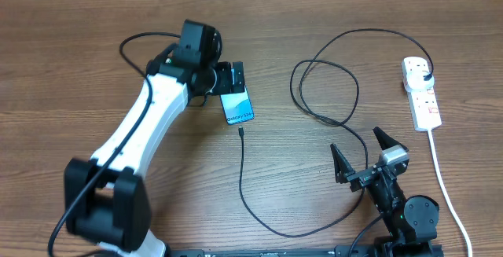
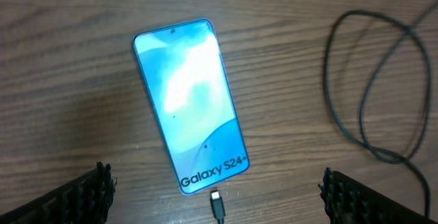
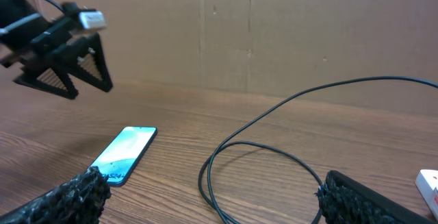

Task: Plug charger to phone and switch on socket
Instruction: 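Move the left gripper forward over the phone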

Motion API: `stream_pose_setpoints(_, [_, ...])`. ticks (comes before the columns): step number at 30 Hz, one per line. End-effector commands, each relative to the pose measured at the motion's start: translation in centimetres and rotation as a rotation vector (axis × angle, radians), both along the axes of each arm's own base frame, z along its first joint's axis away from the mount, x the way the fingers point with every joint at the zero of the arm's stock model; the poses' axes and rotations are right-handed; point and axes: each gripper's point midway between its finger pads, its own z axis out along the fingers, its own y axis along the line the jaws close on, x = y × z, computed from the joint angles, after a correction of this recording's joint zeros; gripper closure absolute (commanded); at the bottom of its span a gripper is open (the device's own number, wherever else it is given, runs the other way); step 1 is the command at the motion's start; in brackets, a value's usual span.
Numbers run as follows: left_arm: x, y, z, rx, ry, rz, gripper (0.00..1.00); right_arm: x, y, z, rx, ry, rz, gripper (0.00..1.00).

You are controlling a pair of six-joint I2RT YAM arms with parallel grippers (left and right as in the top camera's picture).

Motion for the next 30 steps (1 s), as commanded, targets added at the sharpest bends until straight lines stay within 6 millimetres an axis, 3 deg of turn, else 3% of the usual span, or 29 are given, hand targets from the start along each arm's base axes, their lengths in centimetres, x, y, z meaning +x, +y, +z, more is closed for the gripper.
stream_pose_setpoints(1, [2.2,-0.8,0.1,0.003,0.015,0.088,0.0,0.0,0.0,-0.1,-0.001,-0.006,-0.002,0.0])
stream_pose_setpoints(9, [4.9,-2.6,-2.0,0.095,0.083,0.187,0.0,0.0,0.0,-0.2,-0.001,-0.006,-0.002,0.0])
stream_pose_setpoints(19, [4.1,-2.5,-6.8,0.152,0.201,0.268,0.0,0.0,0.0,-0.1,-0.001,-0.006,-0.002,0.0])
stream_pose_setpoints(30, [4.2,-1.8,-7.8,0.22,0.191,0.214,0.0,0.0,0.0,-0.1,-0.001,-0.006,-0.002,0.0])
